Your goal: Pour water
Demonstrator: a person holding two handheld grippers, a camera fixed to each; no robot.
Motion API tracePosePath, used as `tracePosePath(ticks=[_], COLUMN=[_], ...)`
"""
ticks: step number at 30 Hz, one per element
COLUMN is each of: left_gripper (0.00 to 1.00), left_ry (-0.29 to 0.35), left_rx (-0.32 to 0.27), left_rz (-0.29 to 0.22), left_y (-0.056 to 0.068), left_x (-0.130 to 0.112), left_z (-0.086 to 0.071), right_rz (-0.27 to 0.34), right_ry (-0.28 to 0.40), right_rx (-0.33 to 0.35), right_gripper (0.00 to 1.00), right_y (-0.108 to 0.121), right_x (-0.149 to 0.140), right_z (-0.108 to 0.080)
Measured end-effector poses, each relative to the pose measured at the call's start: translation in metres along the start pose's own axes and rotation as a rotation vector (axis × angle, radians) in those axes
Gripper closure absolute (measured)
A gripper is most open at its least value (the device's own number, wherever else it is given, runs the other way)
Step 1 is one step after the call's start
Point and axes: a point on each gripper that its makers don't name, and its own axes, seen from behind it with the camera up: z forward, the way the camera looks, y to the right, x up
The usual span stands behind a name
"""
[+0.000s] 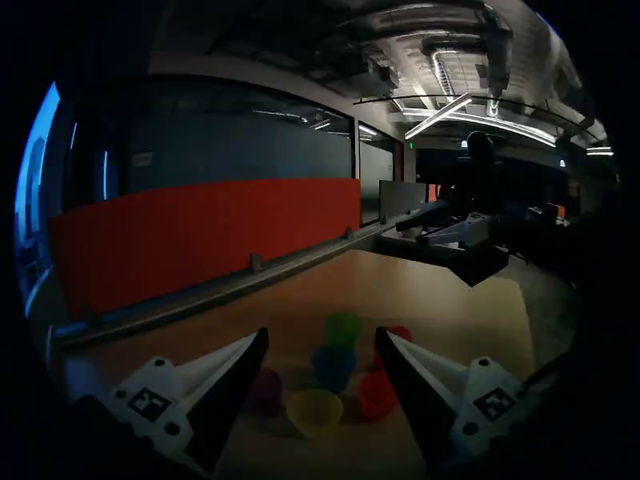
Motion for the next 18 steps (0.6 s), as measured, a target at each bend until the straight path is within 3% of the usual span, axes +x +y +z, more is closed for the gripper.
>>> tracePosePath(ticks=[18], left_gripper=[0.01], left_ry=[-0.089], left_rx=[-0.038], left_rz=[0.045], left_y=[0.003], left_x=[-0.033], left_z=[0.016], right_rz=[-0.044], right_ry=[-0.133], right_rx=[0.032], right_gripper=[0.01], right_y=[0.004], right_x=[-0.033], right_z=[0.021])
